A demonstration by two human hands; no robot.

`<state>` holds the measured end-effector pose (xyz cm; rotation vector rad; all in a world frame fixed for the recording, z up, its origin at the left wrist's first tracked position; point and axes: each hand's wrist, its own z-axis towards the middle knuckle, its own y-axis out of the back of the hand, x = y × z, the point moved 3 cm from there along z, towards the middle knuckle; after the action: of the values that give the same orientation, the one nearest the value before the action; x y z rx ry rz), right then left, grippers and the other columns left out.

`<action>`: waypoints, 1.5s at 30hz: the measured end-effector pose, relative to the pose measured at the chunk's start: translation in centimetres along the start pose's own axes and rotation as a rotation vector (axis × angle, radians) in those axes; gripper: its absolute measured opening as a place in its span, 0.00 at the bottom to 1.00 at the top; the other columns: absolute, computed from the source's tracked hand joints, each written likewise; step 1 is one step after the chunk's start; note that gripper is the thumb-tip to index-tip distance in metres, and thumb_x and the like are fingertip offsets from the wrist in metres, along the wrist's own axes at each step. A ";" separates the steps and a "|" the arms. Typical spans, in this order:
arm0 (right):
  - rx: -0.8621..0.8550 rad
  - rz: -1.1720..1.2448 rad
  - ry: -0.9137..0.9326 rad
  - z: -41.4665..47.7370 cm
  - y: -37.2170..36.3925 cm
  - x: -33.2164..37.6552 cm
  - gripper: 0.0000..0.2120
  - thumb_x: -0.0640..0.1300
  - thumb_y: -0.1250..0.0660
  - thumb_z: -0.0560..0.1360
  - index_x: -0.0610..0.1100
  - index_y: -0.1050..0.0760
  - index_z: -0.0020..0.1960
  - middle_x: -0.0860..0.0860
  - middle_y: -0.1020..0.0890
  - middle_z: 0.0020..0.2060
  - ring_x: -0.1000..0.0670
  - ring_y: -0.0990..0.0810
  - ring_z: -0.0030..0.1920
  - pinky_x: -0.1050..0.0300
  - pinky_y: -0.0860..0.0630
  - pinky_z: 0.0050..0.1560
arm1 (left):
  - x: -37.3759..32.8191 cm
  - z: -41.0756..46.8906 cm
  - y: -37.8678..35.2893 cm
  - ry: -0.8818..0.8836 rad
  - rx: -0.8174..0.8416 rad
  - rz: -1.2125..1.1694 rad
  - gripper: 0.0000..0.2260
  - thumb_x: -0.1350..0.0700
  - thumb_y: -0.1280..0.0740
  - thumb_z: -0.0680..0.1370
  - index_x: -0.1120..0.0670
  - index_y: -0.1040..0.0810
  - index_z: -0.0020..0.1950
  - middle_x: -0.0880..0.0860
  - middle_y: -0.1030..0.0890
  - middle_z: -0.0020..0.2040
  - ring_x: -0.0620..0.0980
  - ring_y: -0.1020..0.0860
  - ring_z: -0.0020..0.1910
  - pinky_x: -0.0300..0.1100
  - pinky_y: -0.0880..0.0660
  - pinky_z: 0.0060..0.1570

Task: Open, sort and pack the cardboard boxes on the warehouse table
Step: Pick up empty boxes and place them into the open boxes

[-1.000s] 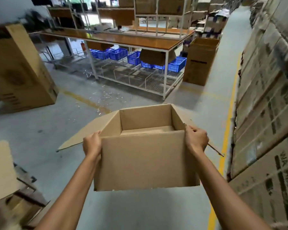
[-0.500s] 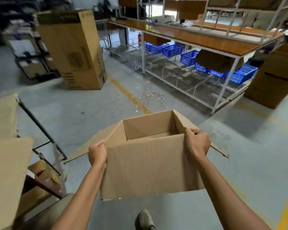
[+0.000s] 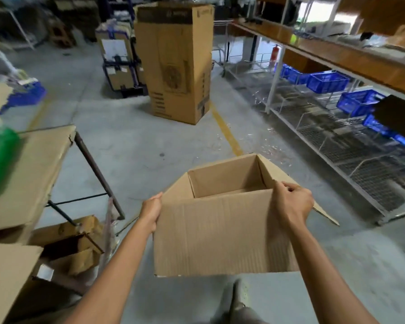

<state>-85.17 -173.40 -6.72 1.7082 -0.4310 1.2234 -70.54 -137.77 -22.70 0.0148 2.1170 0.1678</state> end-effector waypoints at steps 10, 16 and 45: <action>0.235 0.034 -0.018 19.5 -17.8 7.9 0.12 0.45 0.32 0.74 0.40 0.15 0.52 0.38 0.16 0.43 0.38 0.20 0.47 0.53 0.26 0.48 | -14.7 10.0 -6.0 -0.137 -0.403 -0.024 0.12 0.59 0.38 0.79 0.58 0.14 0.53 0.56 0.17 0.48 0.53 0.21 0.53 0.47 0.28 0.48; 0.338 0.030 0.028 27.6 -27.7 15.2 0.14 0.47 0.32 0.74 0.42 0.15 0.55 0.40 0.16 0.43 0.38 0.20 0.48 0.50 0.25 0.52 | -20.7 16.8 -6.1 -0.163 -0.602 0.026 0.16 0.58 0.40 0.80 0.55 0.17 0.62 0.57 0.20 0.64 0.58 0.23 0.65 0.49 0.26 0.62; 0.892 -0.024 0.341 30.9 -94.3 55.3 0.15 0.47 0.38 0.81 0.46 0.19 0.64 0.40 0.18 0.58 0.37 0.22 0.60 0.44 0.27 0.62 | -49.1 58.6 24.7 -0.364 -1.255 -0.062 0.14 0.62 0.40 0.81 0.59 0.16 0.60 0.58 0.17 0.60 0.55 0.21 0.63 0.41 0.29 0.59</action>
<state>23.78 -141.36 -6.30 2.1334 0.4140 1.8015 3.56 -110.40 -8.16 -0.6965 1.3512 1.3019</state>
